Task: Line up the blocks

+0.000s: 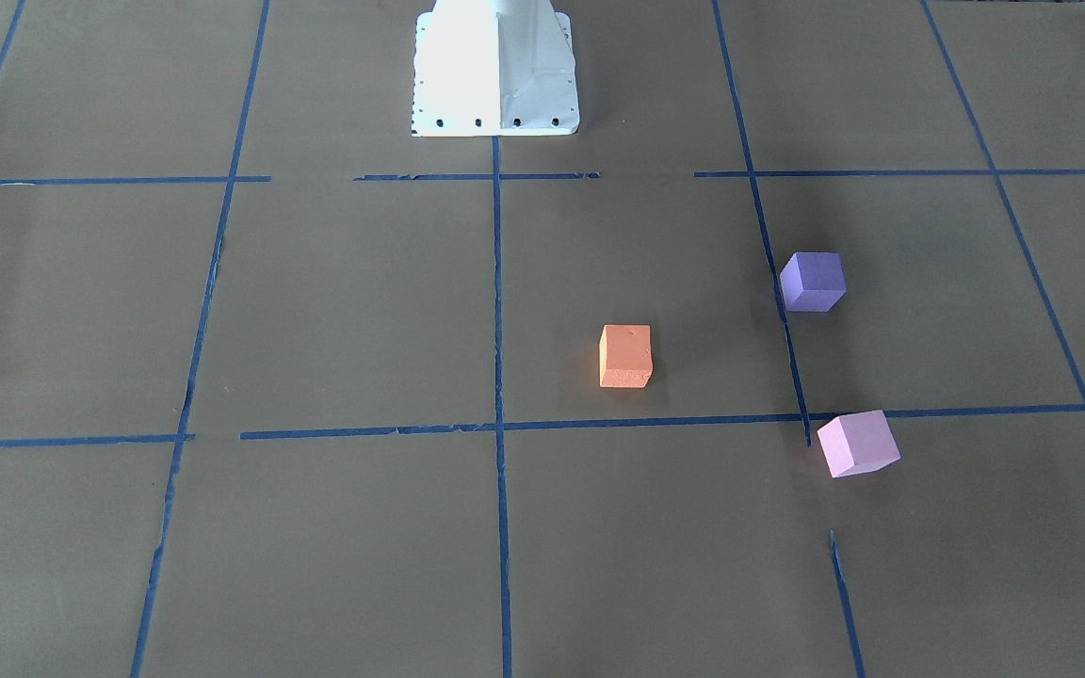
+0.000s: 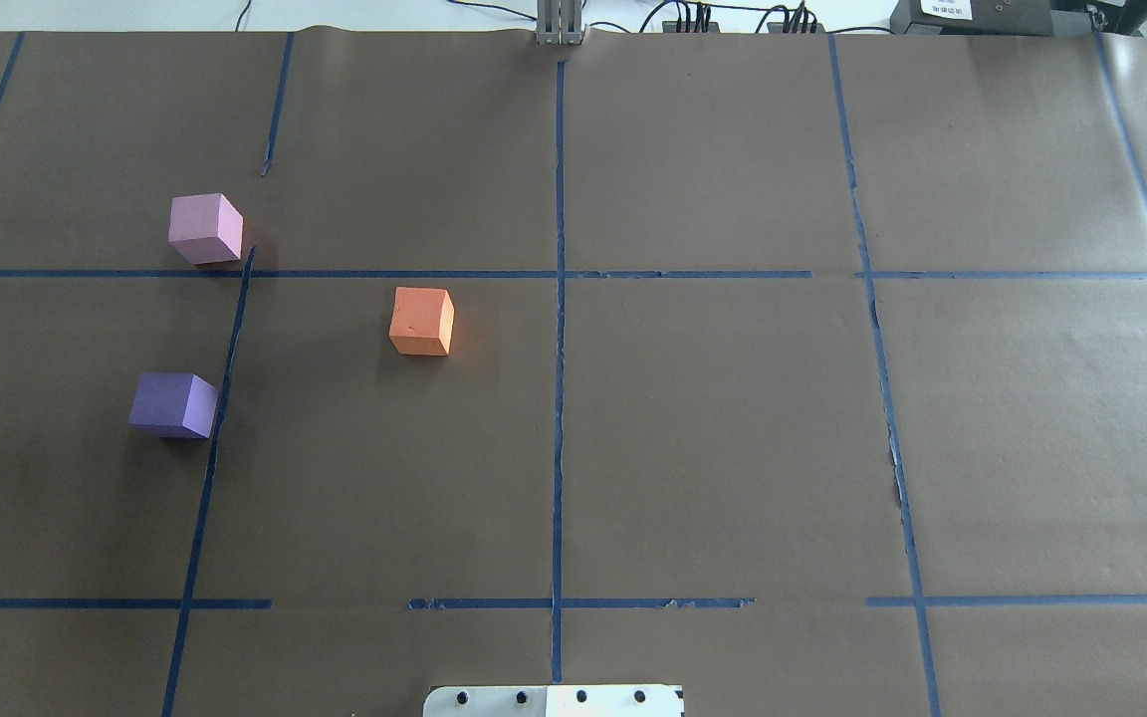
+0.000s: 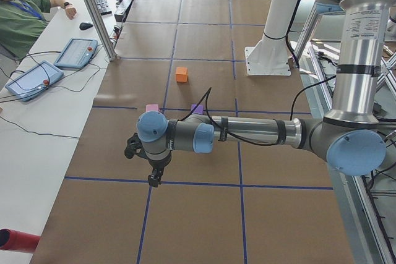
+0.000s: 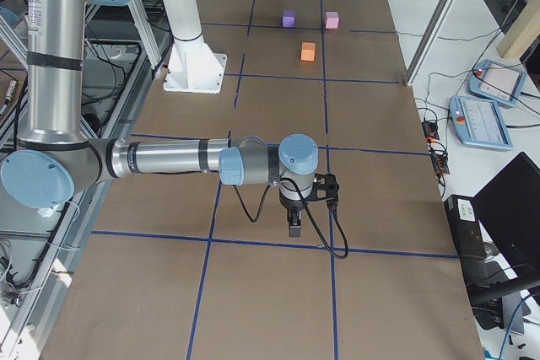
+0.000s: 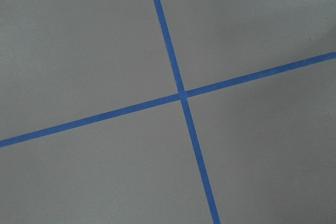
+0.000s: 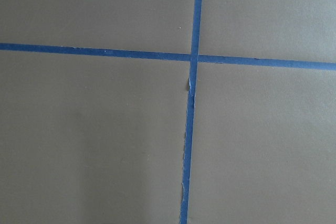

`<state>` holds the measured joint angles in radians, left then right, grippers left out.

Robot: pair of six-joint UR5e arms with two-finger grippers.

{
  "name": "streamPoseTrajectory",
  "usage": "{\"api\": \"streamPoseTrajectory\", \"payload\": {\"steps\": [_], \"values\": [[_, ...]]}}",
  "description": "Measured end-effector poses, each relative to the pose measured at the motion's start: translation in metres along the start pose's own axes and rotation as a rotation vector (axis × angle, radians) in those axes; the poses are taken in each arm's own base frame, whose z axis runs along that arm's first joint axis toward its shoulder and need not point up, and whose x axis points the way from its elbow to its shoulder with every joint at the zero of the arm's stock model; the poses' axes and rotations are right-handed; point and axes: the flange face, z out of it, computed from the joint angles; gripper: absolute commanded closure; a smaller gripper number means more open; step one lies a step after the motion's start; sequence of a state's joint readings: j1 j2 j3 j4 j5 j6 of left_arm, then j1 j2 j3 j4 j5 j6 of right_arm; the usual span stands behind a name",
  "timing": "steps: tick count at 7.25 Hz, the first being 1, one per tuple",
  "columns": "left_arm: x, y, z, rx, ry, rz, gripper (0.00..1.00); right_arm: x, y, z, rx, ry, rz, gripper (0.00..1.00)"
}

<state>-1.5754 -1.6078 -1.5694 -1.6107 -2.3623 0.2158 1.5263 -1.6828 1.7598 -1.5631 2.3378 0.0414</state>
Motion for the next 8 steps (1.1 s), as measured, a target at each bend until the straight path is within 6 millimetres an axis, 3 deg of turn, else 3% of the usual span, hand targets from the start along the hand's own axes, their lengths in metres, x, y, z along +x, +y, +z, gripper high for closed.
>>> {"api": "streamPoseTrajectory", "payload": {"steps": [3,4,6,8], "values": [[0.004,-0.006,-0.003,0.008,-0.002,0.012,0.00,0.000,0.000,0.000,0.000,0.000,0.000,0.00],[0.013,-0.018,-0.007,0.026,-0.001,0.038,0.00,0.000,0.000,0.000,0.000,0.000,0.000,0.00],[0.077,-0.067,-0.008,0.051,0.045,0.045,0.00,0.000,0.000,0.000,0.000,0.000,0.000,0.00],[0.170,-0.122,-0.005,0.061,0.093,-0.042,0.00,0.000,0.000,0.000,0.000,-0.001,0.000,0.00]]}}
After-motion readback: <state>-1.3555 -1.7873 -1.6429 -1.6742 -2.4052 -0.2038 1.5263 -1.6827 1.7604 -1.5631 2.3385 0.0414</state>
